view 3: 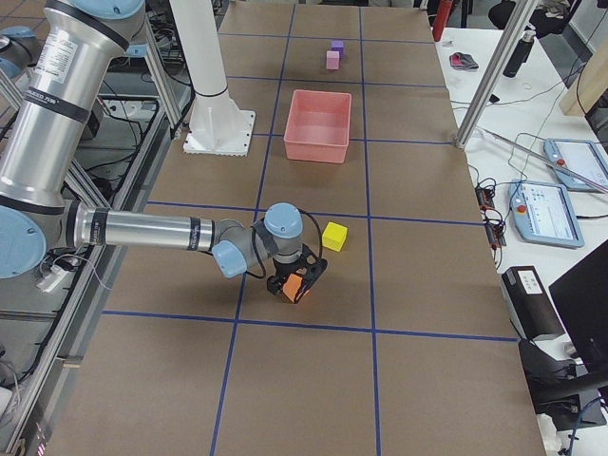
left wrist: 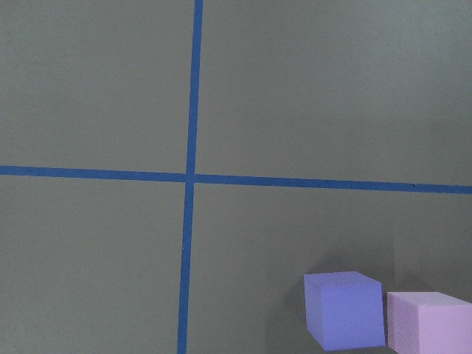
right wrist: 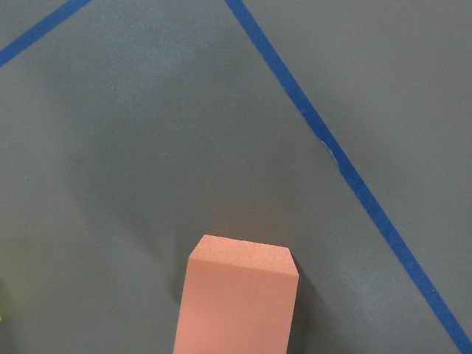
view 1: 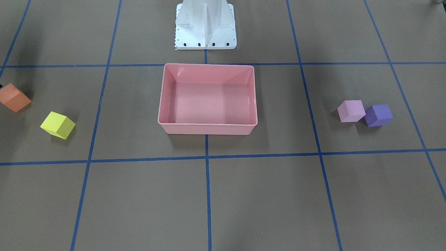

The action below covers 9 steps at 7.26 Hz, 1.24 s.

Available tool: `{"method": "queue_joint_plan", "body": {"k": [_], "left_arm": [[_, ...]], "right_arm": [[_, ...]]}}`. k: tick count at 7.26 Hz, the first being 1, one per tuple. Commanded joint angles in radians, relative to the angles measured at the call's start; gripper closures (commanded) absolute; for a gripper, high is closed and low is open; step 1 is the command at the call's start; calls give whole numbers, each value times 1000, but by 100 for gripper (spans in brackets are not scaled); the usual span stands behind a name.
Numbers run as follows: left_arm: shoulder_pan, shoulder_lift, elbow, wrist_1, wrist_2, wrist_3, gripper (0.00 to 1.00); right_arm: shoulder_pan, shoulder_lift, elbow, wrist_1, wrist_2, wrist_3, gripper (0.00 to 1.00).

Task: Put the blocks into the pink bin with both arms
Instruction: 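Lower the right gripper onto the orange cube and grasp it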

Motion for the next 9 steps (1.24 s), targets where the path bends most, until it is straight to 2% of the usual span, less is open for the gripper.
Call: {"method": "queue_joint_plan", "body": {"k": [1, 2, 4, 5, 9], "left_arm": [[0, 0, -1, -1, 0, 0, 0], [-1, 0, 0, -1, 2, 3, 0], [-1, 0, 0, -1, 2, 3, 0], [-1, 0, 0, -3, 2, 3, 0], [-1, 0, 0, -3, 2, 5, 0]], "right_arm": [[-52, 13, -13, 12, -39, 52, 1], [-54, 13, -19, 32, -40, 81, 1], [-63, 26, -107, 145, -40, 122, 1], [-77, 45, -116, 176, -39, 200, 1], [-105, 58, -140, 195, -45, 225, 1]]}}
